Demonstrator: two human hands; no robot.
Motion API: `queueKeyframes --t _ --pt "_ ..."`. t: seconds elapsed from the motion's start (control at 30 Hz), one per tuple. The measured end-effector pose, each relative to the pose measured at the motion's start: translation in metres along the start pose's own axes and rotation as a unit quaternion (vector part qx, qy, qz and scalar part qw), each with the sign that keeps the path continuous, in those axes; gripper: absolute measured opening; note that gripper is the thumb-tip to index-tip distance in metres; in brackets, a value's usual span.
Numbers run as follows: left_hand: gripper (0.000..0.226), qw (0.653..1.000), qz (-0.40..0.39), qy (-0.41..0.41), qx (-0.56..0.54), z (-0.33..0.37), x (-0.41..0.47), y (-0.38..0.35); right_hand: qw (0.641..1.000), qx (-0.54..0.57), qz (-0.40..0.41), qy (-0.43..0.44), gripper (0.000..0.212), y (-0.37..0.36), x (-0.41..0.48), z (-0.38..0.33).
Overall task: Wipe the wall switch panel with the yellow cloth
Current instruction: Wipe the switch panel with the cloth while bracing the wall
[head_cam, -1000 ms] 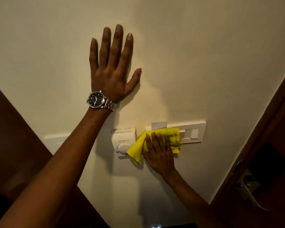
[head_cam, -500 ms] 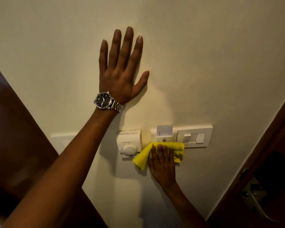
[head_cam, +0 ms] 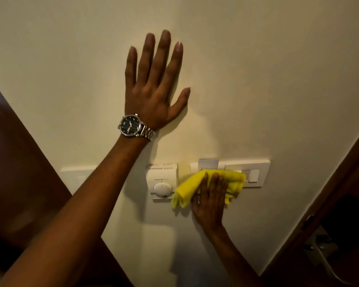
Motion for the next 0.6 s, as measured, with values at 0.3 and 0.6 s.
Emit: queueKeyframes --t 0.3,0.6 --pt "0.075 1.000 0.004 -0.002 0.007 0.000 0.001 0.001 0.999 -0.018 -0.004 0.039 0.063 -0.002 -0.003 -0.003" --pt "0.076 1.000 0.005 -0.003 0.008 0.000 -0.002 -0.001 0.999 -0.010 -0.021 0.031 0.063 0.001 -0.014 -0.010"
Point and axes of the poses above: each hand's wrist, its own x-axis towards the middle knuckle, its own y-axis out of the back of the hand, z = x × y, the point moved 8 cm from there along x, towards the middle knuckle, and after that the axes turned 3 degrees about -y, right-handed, at the moved point
